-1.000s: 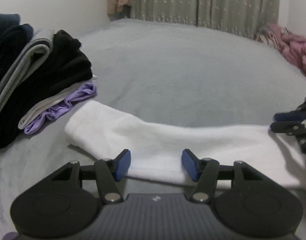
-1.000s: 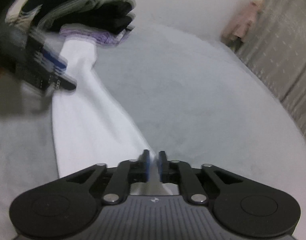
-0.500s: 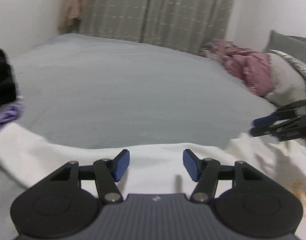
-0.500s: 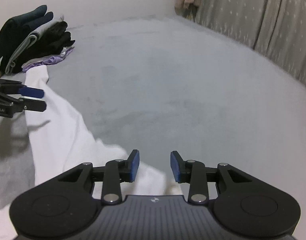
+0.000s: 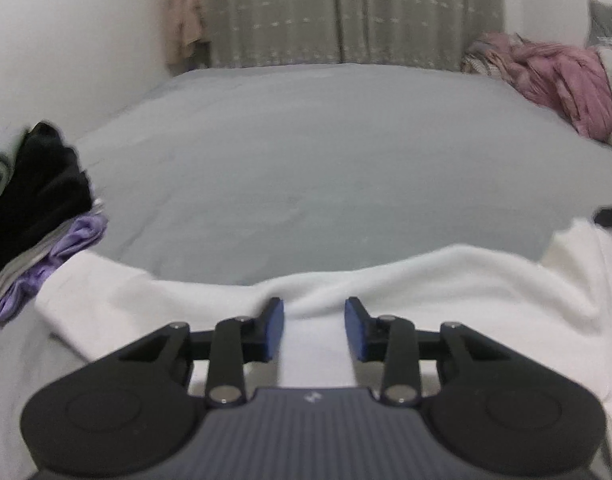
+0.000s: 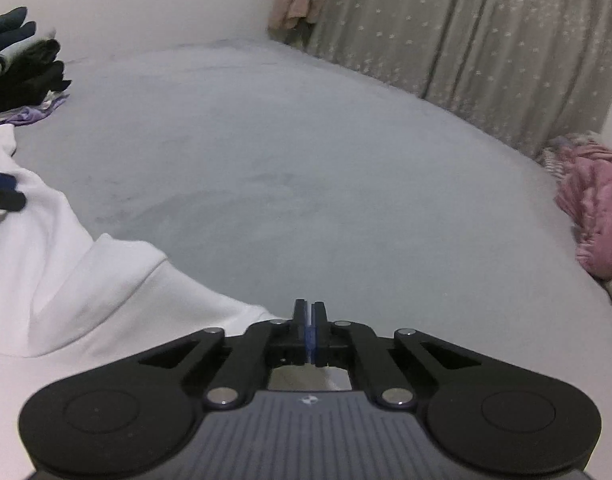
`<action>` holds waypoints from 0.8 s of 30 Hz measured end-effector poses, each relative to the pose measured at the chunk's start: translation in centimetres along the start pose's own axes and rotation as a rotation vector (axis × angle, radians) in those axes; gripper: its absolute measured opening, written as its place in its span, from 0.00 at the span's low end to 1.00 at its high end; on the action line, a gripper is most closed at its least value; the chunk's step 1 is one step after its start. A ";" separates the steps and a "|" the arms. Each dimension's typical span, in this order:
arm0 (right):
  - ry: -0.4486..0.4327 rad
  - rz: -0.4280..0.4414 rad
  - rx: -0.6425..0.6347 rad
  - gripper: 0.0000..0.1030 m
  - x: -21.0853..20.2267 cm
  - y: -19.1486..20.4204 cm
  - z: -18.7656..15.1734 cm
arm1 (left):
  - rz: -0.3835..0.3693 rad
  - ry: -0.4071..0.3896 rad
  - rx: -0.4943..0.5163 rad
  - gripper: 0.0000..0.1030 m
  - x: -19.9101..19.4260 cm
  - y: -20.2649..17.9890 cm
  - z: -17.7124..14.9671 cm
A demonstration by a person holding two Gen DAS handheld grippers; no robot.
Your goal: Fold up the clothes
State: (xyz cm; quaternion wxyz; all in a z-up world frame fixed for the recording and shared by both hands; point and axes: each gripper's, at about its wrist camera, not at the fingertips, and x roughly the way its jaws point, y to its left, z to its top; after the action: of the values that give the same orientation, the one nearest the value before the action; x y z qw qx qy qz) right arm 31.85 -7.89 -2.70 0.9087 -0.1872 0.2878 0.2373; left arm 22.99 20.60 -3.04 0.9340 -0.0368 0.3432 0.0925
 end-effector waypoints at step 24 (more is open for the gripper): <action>-0.158 0.294 -0.215 0.49 -7.9 16.8 -2.6 | 0.227 -0.170 -0.724 0.10 0.2 13.4 -3.1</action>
State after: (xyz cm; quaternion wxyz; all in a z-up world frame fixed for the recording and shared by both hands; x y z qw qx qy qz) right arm 16.01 2.04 -3.25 0.8588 -0.2200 0.2127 0.4108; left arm 18.46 33.36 -5.59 0.8694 -0.3181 0.2118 0.3133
